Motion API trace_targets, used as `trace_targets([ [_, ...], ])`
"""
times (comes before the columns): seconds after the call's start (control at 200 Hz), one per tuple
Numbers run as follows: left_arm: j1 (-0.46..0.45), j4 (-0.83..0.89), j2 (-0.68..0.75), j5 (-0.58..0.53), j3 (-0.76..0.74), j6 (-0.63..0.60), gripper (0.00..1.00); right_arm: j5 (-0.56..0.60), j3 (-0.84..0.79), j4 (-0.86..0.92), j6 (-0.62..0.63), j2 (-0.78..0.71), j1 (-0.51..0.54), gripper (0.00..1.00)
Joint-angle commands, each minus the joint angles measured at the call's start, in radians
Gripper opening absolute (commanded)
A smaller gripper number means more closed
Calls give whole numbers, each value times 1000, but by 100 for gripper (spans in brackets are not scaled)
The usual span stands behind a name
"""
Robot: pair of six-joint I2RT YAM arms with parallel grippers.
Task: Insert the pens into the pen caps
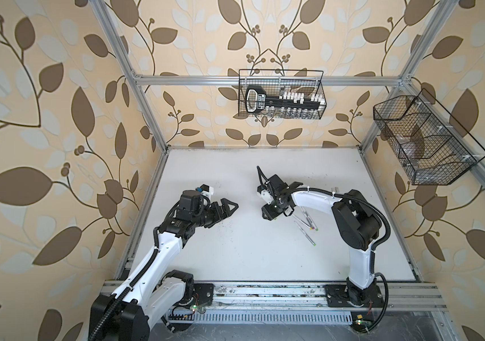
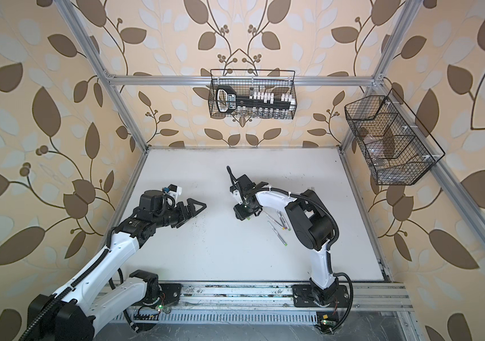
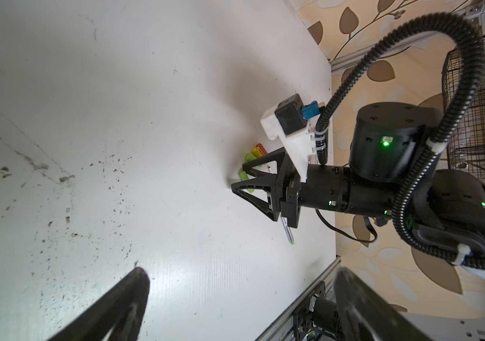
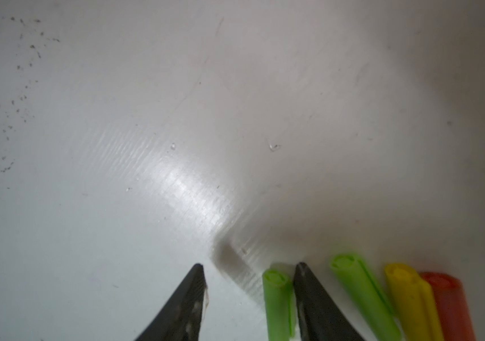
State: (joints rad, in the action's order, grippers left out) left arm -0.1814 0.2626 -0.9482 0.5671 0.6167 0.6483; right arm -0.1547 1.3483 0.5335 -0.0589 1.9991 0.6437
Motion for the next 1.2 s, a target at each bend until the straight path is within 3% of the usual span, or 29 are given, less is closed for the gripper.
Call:
trace_targets([
  [0.0, 8, -6, 14, -4, 2, -32, 99, -27, 26, 28, 24, 26, 9, 51],
  [0.465, 8, -6, 20, 1, -5, -28, 99, -61, -17, 64, 48, 4, 67, 51],
  [1.195, 8, -26, 9, 11, -8, -21, 99, -21, -272, -32, -35, -214, 55, 51],
])
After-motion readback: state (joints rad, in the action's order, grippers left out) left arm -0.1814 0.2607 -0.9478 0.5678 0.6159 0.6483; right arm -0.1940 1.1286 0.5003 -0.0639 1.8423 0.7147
